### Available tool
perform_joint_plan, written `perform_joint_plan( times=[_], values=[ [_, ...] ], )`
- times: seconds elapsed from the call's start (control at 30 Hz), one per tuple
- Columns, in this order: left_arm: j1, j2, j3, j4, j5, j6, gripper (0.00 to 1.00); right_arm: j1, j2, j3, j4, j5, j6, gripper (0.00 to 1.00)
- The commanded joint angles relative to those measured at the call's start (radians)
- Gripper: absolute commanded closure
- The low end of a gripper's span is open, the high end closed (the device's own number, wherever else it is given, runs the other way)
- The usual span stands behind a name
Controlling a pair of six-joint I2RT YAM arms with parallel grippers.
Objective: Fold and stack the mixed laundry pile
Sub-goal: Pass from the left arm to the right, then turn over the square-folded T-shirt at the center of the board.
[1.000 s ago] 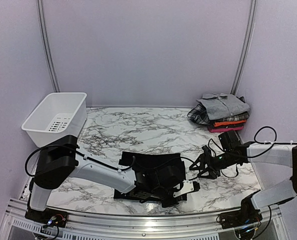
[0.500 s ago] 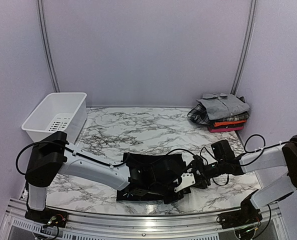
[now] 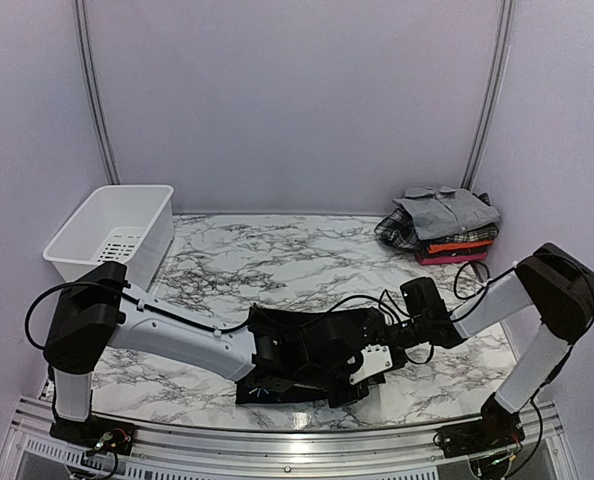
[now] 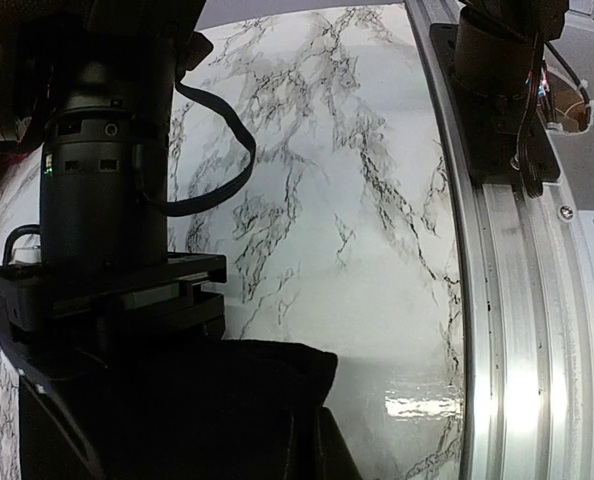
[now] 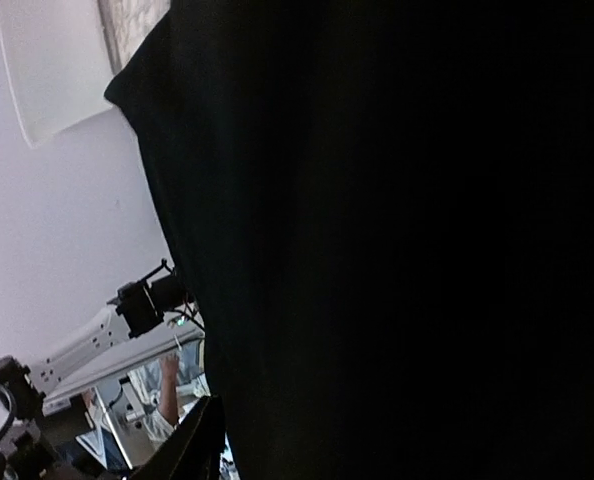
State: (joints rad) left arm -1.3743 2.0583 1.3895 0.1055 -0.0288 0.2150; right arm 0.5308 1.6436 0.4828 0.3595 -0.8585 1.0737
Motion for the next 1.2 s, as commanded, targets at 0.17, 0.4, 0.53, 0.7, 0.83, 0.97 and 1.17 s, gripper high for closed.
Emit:
perform_joint_plan(
  times=[0.17, 0.4, 0.53, 0.7, 0.83, 0.97, 1.17],
  values=[
    [-0.018, -0.091, -0.035, 0.035, -0.083, -0.029, 0.62, 0.012, -0.005, 0.066, -0.150, 0.083, -0.045, 1.00],
    [0.002, -0.272, -0.151, -0.016, -0.239, -0.175, 0.01, -0.032, -0.129, 0.221, -0.648, 0.219, -0.353, 1.00],
    [0.018, -0.321, -0.166, -0.102, -0.299, -0.263, 0.01, -0.101, -0.164, 0.326, -0.920, 0.347, -0.595, 1.00],
    [0.050, -0.368, -0.213, -0.193, -0.283, -0.352, 0.01, -0.157, -0.204, 0.490, -1.166, 0.618, -0.794, 1.00],
    [0.120, -0.451, -0.288, -0.196, -0.239, -0.457, 0.01, -0.184, -0.220, 0.646, -1.298, 0.875, -0.886, 1.00],
    [0.182, -0.564, -0.368, -0.200, -0.243, -0.505, 0.01, -0.193, -0.222, 0.804, -1.403, 1.141, -0.938, 1.00],
    [0.250, -0.692, -0.456, -0.255, -0.286, -0.537, 0.01, -0.186, -0.167, 1.025, -1.519, 1.422, -0.968, 1.00]
  ],
)
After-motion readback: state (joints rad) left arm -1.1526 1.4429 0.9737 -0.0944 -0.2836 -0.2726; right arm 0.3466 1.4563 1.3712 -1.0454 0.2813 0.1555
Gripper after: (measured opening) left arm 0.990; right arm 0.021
